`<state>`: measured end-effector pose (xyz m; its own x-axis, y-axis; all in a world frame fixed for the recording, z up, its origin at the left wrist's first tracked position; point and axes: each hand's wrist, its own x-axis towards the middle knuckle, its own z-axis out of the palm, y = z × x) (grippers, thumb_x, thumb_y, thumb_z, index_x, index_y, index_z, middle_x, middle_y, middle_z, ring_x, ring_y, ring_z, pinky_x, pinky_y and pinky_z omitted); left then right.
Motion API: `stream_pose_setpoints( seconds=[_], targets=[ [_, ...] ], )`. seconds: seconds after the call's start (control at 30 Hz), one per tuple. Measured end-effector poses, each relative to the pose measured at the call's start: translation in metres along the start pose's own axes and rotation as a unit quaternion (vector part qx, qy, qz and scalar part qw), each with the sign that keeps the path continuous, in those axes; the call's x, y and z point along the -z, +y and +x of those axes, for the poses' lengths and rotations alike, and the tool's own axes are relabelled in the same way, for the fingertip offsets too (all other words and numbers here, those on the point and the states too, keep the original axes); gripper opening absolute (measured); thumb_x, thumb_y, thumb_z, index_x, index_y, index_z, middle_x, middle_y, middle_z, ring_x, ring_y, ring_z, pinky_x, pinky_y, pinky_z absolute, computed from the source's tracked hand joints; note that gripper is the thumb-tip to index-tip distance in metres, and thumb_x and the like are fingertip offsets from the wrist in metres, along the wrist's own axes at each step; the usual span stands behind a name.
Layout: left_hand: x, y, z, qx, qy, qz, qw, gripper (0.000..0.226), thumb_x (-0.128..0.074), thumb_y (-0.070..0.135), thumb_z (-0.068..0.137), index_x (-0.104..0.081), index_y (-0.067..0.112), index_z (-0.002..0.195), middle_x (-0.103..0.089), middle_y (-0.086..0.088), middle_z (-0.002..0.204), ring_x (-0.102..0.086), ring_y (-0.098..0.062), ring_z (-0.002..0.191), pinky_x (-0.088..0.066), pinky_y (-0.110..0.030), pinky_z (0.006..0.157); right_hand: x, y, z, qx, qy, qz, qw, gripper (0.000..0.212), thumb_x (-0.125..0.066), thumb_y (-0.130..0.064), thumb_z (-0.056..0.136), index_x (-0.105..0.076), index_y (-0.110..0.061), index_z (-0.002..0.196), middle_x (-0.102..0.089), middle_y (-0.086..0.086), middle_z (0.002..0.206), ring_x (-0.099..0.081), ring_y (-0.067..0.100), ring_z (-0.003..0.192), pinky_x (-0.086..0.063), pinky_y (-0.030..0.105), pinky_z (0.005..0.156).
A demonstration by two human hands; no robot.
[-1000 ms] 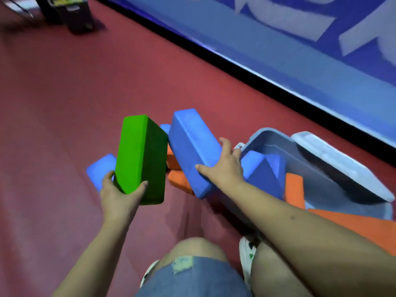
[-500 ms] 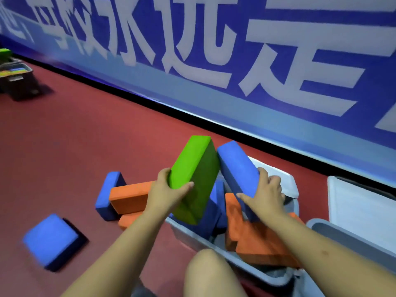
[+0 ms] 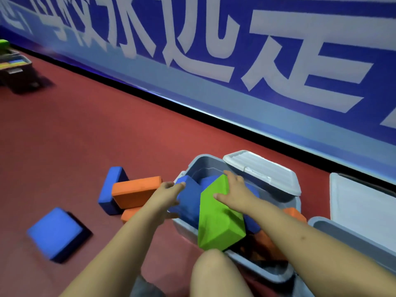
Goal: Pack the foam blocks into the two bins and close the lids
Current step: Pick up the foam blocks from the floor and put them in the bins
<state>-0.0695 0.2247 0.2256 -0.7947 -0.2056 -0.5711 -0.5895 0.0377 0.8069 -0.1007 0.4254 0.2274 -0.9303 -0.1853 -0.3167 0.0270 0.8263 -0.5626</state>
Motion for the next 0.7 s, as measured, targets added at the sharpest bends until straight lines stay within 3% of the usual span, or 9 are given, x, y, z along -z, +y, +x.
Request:
stream_pose_setpoints(
  seconds=[0.1, 0.27, 0.43, 0.57, 0.7],
  targets=[
    [0.044, 0.002, 0.006, 0.011, 0.006, -0.025, 1.0, 0.048, -0.057, 0.04, 0.092, -0.044, 0.019, 0.132, -0.054, -0.002, 0.123, -0.056, -0.021, 0.104, -0.05, -0.04, 0.077, -0.014, -0.045, 0.014, 0.03, -0.025, -0.012, 0.999, 0.088, -0.067, -0.041, 0.083, -0.013, -0.022, 0.15, -0.02, 0.012, 0.149, -0.031, 0.024, 0.138, -0.029, 0.031, 0.109],
    [0.119, -0.002, 0.05, 0.015, 0.064, -0.053, 0.996, 0.048, -0.058, 0.043, 0.091, -0.046, 0.023, 0.132, -0.055, -0.001, 0.12, -0.059, -0.018, 0.103, -0.051, -0.044, 0.086, -0.056, -0.112, 0.061, 0.06, -0.08, -0.021, 0.995, 0.094, -0.072, -0.043, 0.078, -0.014, -0.021, 0.15, -0.019, 0.012, 0.146, -0.046, 0.026, 0.126, -0.034, 0.026, 0.104],
    [0.171, -0.056, 0.129, 0.014, 0.119, -0.067, 0.991, 0.039, -0.058, 0.043, 0.091, -0.051, 0.022, 0.123, -0.059, -0.001, 0.12, -0.063, -0.013, 0.094, -0.049, -0.033, 0.074, -0.145, -0.144, 0.141, 0.121, -0.15, -0.173, 0.966, 0.097, -0.072, -0.046, 0.077, -0.01, -0.027, 0.15, -0.003, 0.012, 0.154, -0.024, 0.033, 0.139, -0.03, 0.039, 0.112],
    [0.213, -0.099, 0.198, 0.026, 0.204, -0.069, 0.976, 0.029, -0.058, 0.033, 0.093, -0.055, 0.014, 0.115, -0.064, -0.006, 0.115, -0.061, -0.016, 0.092, -0.048, -0.036, 0.084, -0.219, -0.16, 0.202, 0.122, -0.164, -0.23, 0.951, 0.1, -0.072, -0.046, 0.076, -0.008, -0.03, 0.15, 0.006, 0.011, 0.157, -0.015, 0.033, 0.141, -0.03, 0.045, 0.111],
    [0.252, -0.136, 0.263, 0.038, 0.252, -0.02, 0.967, 0.029, -0.059, 0.022, 0.09, -0.054, 0.015, 0.118, -0.061, -0.009, 0.122, -0.059, -0.024, 0.106, -0.049, -0.042, 0.095, -0.286, -0.171, 0.248, 0.109, -0.121, -0.234, 0.959, 0.102, -0.074, -0.046, 0.074, -0.007, -0.029, 0.15, 0.009, 0.01, 0.158, -0.005, 0.03, 0.145, -0.021, 0.047, 0.113]
  ],
)
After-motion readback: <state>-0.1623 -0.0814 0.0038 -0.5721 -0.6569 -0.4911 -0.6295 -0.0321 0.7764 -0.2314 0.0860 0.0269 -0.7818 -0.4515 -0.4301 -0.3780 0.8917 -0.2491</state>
